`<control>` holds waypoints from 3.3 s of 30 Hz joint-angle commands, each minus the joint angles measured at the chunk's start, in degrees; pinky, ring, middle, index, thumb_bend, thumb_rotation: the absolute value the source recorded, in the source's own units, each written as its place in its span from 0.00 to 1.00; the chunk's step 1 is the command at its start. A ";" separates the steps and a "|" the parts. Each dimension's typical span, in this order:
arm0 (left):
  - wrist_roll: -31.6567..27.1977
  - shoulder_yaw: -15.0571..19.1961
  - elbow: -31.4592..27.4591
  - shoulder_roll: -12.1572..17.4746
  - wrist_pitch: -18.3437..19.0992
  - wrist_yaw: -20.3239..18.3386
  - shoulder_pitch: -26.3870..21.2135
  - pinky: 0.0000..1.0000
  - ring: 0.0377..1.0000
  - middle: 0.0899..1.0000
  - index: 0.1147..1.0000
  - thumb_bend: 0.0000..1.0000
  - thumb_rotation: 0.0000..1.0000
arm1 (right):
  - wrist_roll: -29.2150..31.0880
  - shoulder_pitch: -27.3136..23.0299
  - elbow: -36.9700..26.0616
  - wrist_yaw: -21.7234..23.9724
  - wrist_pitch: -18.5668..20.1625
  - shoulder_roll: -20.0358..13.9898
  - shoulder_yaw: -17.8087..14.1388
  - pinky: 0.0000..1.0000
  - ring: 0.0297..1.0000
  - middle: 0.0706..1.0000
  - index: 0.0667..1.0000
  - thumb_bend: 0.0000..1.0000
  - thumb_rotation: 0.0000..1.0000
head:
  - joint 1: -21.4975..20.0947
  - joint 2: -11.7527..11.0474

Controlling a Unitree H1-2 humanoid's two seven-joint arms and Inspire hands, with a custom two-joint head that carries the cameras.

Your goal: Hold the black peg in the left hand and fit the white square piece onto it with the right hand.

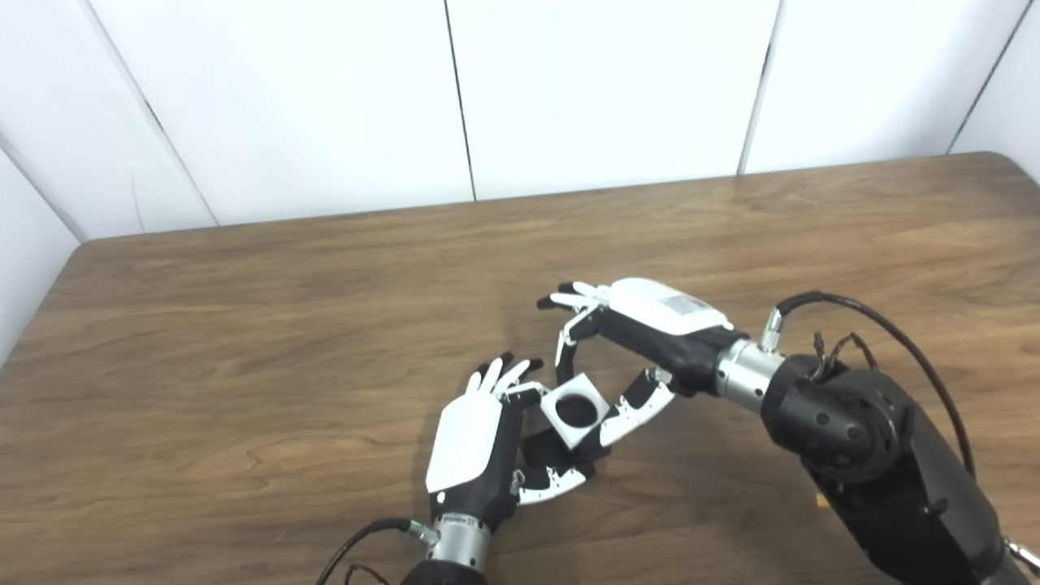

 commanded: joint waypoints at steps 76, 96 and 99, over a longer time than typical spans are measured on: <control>1.08 -2.40 4.15 -4.42 1.10 1.43 0.44 1.00 0.98 0.87 0.43 0.52 0.07 | -2.70 -1.13 3.55 -1.78 -4.82 -2.93 2.07 0.99 1.00 0.93 0.46 0.52 0.16 | 0.83 0.85; 0.77 -3.07 4.77 -4.50 1.63 2.26 0.00 1.00 0.98 0.88 0.43 0.52 0.07 | -13.20 -1.42 2.03 0.20 -8.00 -3.73 4.60 0.99 1.00 0.94 0.60 0.78 0.20 | 0.80 0.78; 0.62 -3.10 4.92 -4.50 1.66 2.48 -0.01 1.00 0.98 0.87 0.43 0.52 0.07 | -13.57 -1.42 1.79 0.71 -8.23 -3.52 4.36 1.00 1.00 0.94 0.61 0.78 0.23 | 0.80 0.78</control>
